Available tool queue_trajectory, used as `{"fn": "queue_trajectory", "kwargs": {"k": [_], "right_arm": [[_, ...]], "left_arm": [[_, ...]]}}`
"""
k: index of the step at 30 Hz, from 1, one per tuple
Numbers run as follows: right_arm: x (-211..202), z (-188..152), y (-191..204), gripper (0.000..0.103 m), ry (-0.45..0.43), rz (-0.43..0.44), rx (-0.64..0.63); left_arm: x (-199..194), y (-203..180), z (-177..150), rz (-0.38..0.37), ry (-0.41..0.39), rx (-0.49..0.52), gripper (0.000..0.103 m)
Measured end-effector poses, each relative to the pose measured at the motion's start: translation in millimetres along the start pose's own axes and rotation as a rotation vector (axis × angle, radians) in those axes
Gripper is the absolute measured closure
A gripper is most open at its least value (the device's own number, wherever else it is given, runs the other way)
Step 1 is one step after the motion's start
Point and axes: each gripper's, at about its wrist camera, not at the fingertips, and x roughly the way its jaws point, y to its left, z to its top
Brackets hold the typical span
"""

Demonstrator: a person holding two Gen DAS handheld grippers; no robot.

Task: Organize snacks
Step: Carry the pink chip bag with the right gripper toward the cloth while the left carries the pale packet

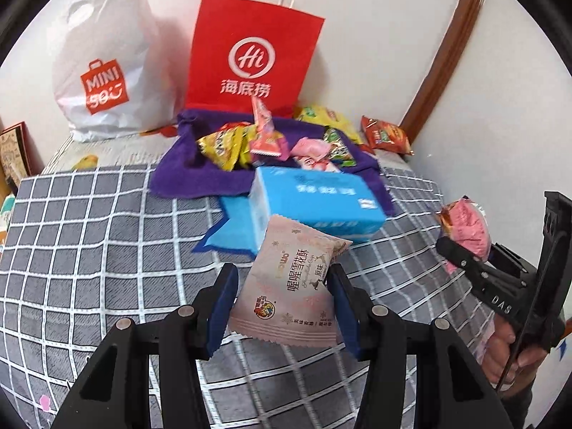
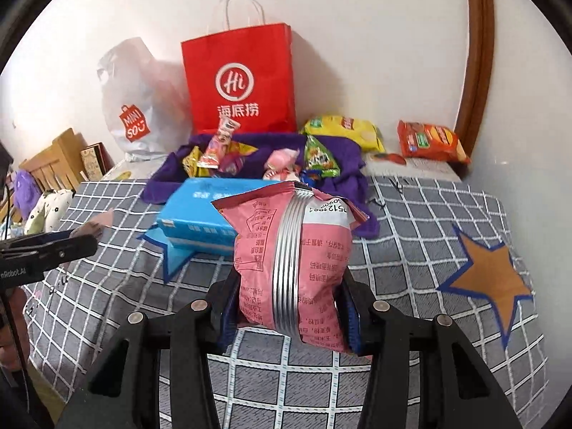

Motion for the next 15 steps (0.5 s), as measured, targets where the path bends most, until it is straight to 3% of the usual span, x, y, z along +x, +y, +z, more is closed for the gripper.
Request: {"fn": "queue_trajectory", "kwargs": {"k": [3, 15], "right_arm": [[-13, 6, 4, 0.056, -0.023, -0.026, -0.023], [-34, 38, 8, 0.056, -0.067, 0.001, -0.013]], "left_arm": [[-6, -7, 5, 0.004, -0.011, 0.009, 0.054], [-24, -16, 33, -0.005, -0.036, 0.016, 0.054]]}}
